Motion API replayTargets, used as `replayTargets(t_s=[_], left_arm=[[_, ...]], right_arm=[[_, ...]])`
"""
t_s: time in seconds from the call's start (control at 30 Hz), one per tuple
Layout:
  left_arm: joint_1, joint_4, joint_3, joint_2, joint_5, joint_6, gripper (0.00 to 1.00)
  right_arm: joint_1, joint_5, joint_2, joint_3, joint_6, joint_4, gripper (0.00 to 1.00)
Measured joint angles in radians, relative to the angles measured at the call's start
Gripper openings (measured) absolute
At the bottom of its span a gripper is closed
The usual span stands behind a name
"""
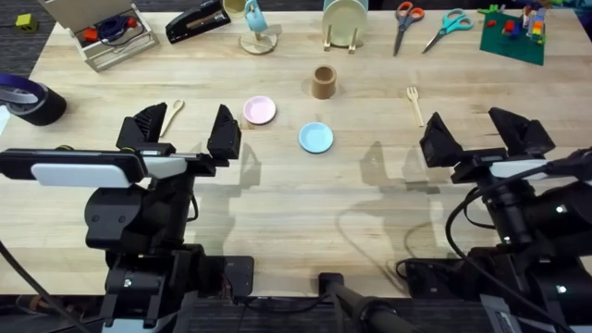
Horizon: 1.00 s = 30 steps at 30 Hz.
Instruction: Pick up a utensil and set it on the pink plate, then put the other utensil in the container.
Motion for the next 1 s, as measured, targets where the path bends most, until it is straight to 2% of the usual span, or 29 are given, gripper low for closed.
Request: replayTargets(t_s=[0.67,1.0], left_arm=[[0.0,0.0,0.0,0.0,0.0,0.0,0.993],[0.0,-0.008,0.01,0.0,0.026,0.017,0.993]], right_arm=[[0.0,0.0,0.001,0.001,0.0,-0.009,0.996],[0.0,-0.028,0.001,0.013,-0.008,-0.021,0.994]])
